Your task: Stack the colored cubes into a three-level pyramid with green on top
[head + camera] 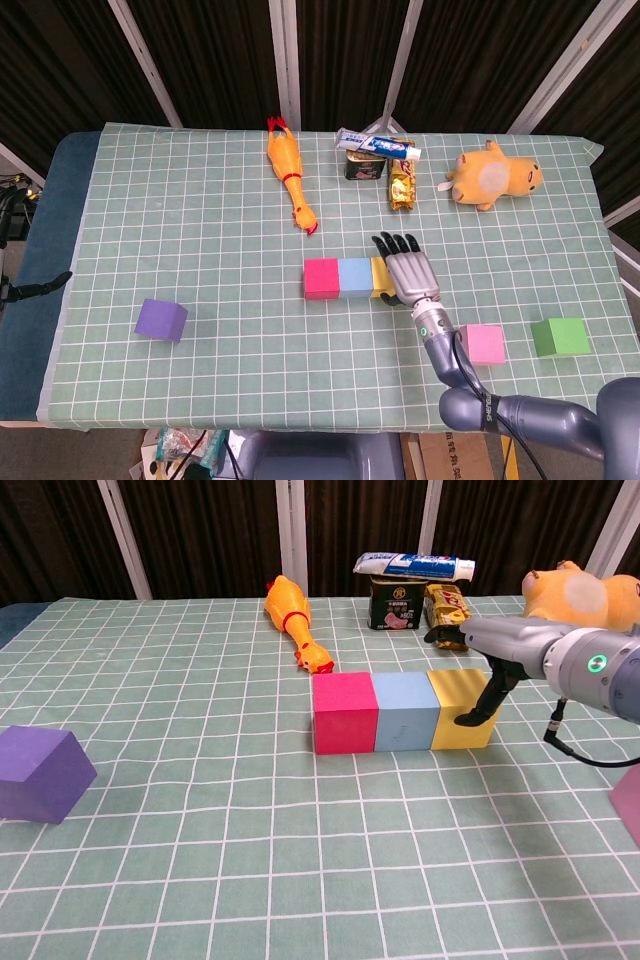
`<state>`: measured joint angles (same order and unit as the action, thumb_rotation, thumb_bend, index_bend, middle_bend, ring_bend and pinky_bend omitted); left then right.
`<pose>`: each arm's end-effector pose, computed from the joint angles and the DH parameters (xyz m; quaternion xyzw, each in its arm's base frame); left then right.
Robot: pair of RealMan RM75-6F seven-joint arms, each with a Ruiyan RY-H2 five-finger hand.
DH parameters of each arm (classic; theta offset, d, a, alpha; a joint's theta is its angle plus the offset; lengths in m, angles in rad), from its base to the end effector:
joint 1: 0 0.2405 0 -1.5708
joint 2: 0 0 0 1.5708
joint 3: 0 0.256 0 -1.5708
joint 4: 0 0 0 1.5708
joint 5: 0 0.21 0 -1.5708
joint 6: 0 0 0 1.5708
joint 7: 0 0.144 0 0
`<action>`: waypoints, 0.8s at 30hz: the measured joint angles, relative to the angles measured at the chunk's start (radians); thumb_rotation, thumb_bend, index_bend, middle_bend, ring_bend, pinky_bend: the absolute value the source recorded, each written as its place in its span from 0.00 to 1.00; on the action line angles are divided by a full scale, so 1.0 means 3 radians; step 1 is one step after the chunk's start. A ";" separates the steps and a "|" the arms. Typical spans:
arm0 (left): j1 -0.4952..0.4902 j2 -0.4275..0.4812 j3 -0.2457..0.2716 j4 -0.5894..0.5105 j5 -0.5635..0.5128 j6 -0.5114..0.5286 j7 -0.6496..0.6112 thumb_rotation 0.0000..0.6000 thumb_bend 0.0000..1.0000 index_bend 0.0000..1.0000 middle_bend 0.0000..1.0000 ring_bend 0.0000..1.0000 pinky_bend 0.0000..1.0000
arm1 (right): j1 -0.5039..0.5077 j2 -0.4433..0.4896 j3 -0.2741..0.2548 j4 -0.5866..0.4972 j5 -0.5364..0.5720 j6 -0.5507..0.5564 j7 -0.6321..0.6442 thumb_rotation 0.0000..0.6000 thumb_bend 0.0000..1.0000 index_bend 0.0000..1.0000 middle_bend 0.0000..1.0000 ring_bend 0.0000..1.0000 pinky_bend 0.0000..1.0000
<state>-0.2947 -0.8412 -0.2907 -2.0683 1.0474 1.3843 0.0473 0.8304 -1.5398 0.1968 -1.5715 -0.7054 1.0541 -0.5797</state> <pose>-0.2175 0.2611 0.2308 -0.4880 -0.4455 -0.4704 0.5849 -0.1428 -0.3558 -0.0084 0.7010 -0.4309 0.3107 0.4759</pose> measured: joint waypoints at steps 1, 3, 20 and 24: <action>0.0002 0.0001 0.0000 -0.0001 0.0000 0.0001 -0.0002 1.00 0.10 0.00 0.01 0.00 0.07 | -0.0003 0.0004 0.0003 -0.0015 -0.0001 0.0006 0.0001 1.00 0.26 0.00 0.04 0.05 0.00; 0.0003 0.0002 0.0002 0.0001 0.0000 0.0000 -0.0003 1.00 0.10 0.00 0.01 0.00 0.07 | -0.0008 0.0013 0.0006 -0.0045 -0.0005 0.0017 0.0004 1.00 0.26 0.00 0.04 0.05 0.00; -0.0003 -0.0019 0.0027 -0.0014 0.0034 0.0003 0.0058 1.00 0.10 0.00 0.01 0.00 0.07 | -0.0205 0.0395 -0.0098 -0.0541 -0.0187 0.0308 -0.0067 1.00 0.26 0.00 0.03 0.03 0.00; -0.0001 -0.0025 0.0036 -0.0028 0.0048 0.0016 0.0082 1.00 0.10 0.00 0.01 0.00 0.07 | -0.0240 0.0500 -0.0107 -0.0611 -0.0107 0.0339 -0.0119 1.00 0.26 0.01 0.03 0.02 0.00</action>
<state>-0.2951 -0.8488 -0.2800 -2.0767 1.0618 1.3890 0.0717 0.7585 -1.3898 0.1647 -1.7547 -0.7376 1.1559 -0.6155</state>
